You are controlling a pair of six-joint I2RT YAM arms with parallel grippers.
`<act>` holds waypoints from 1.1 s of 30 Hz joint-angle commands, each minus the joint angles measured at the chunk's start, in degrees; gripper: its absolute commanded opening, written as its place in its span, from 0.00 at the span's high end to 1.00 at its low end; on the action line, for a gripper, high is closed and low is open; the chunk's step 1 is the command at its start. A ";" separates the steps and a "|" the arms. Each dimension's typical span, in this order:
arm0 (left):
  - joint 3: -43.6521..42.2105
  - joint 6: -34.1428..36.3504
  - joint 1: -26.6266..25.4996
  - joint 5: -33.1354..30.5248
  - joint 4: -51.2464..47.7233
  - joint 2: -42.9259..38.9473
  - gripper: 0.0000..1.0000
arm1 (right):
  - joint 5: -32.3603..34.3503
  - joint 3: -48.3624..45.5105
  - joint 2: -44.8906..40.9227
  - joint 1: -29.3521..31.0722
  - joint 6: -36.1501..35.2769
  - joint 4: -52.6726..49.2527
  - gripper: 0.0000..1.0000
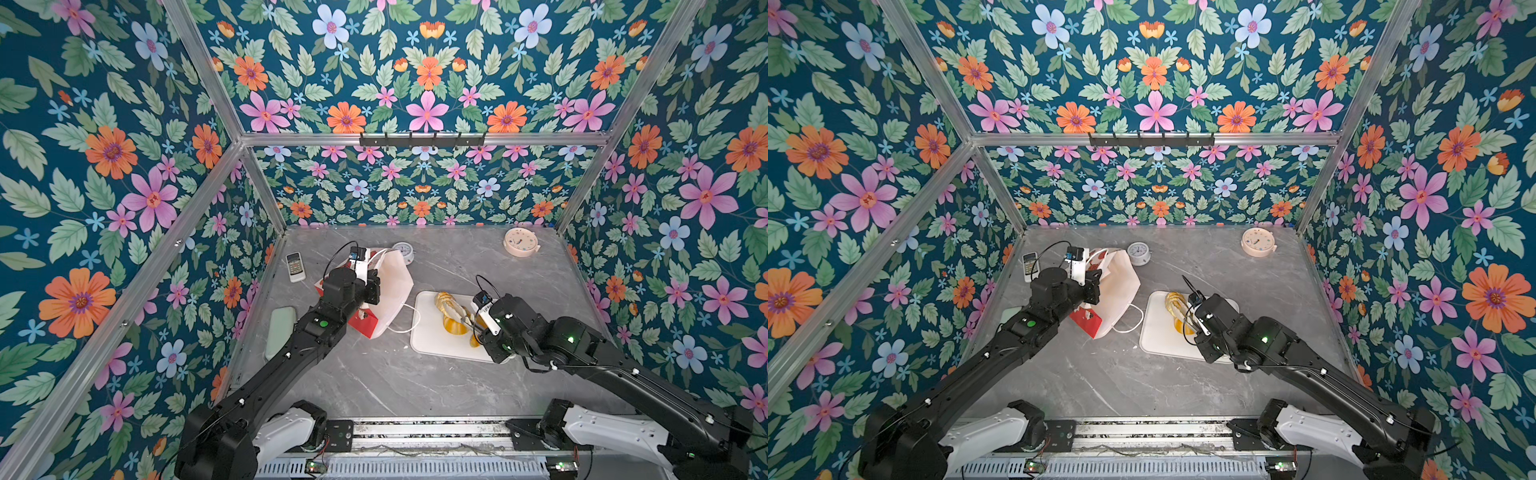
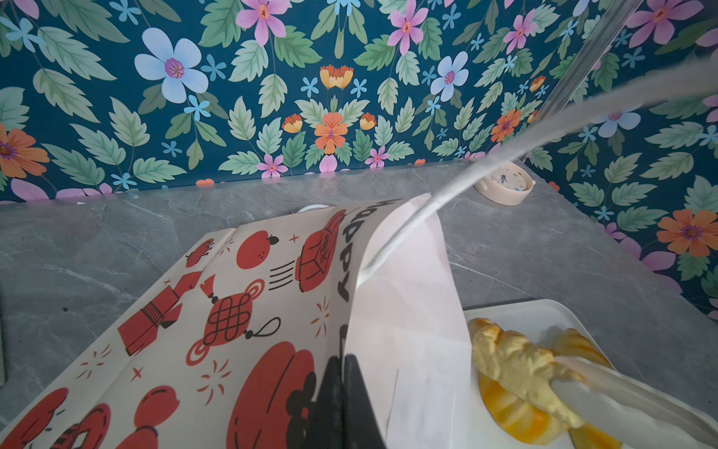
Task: Take the fake bread out of the paper bag
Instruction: 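Lower the pale bun onto the tray and open the tongs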
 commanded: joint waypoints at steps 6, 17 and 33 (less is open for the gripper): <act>-0.72 0.09 0.03 0.30 1.14 -0.51 1.00 | -0.34 1.05 5.33 0.02 -0.54 6.74 1.00; -1.38 0.02 0.03 0.22 1.48 -0.53 1.00 | 0.64 1.65 -0.04 0.27 2.67 0.82 0.99; -1.76 0.00 0.01 0.30 1.49 -1.21 1.00 | 2.07 3.94 9.67 2.06 -2.44 5.38 0.98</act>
